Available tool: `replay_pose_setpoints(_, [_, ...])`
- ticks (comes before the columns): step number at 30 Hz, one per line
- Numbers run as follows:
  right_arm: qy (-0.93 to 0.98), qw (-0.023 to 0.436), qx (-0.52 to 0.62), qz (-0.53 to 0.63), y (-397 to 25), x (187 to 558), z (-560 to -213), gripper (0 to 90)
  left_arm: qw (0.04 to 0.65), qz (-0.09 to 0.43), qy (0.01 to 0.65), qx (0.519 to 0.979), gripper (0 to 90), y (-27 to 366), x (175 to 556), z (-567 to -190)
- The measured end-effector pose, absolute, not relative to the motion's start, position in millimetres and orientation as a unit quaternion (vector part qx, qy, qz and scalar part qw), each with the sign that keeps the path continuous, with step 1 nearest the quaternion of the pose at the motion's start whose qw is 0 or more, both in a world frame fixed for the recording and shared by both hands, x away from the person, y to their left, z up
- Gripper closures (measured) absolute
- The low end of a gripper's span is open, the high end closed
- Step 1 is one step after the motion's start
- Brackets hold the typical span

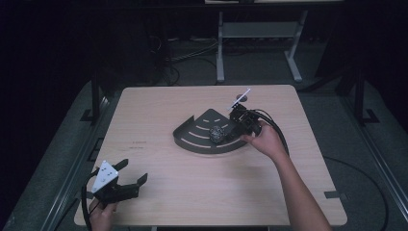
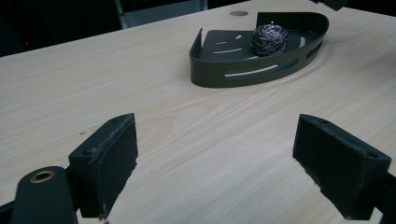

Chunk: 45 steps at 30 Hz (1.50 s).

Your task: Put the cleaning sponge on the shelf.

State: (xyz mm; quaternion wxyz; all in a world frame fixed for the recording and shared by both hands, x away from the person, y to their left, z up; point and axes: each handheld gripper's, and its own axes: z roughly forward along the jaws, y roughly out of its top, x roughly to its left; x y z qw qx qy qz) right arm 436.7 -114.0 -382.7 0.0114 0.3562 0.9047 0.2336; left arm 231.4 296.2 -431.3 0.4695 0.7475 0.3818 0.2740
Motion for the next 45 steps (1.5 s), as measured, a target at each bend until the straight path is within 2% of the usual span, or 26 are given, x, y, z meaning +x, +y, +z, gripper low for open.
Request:
replay_pose_setpoints(13, [0.904, 0.021, 0.355, 0.235, -132, 418, -380, 17.2, 0.468, 0.275, 0.381, 0.748, 13.3, 296, 231, -432])
replay_pose_setpoints(45, [0.899, 0.024, 0.369, 0.234, -181, 371, -401, 17.0, 0.467, 0.273, 0.379, 0.751, 13.2, 294, 231, -432])
